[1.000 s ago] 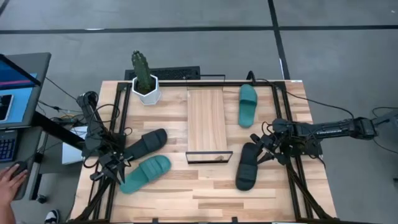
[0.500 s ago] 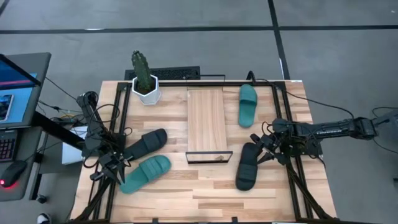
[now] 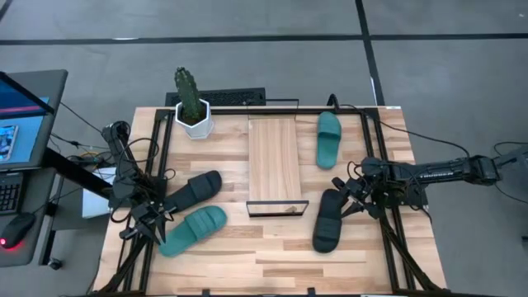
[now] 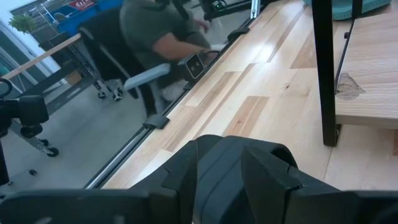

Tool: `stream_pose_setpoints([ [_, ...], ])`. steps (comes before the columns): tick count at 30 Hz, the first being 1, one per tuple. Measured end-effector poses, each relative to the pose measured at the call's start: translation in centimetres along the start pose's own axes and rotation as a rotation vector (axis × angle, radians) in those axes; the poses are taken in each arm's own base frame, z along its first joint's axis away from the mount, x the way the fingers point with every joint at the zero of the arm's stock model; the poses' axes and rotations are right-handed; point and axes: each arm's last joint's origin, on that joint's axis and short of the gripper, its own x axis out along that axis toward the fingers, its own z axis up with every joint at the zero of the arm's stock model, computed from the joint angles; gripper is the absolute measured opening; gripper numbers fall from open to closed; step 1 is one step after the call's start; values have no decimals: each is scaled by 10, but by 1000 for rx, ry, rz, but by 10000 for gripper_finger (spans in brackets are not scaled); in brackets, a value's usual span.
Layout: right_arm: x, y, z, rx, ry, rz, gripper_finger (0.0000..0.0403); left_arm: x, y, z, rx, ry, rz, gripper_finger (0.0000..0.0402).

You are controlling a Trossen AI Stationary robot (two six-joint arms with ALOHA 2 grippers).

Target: Pick and place slides into the shelf

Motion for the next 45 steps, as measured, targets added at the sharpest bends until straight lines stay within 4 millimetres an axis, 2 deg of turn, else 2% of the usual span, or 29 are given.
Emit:
stream_pose_setpoints([
  [32,0,0,0,0,0,0,114,0,0,0,4,0,0,55],
  [45,0,0,0,0,0,0,114,0,1,0,595,1,20,55],
])
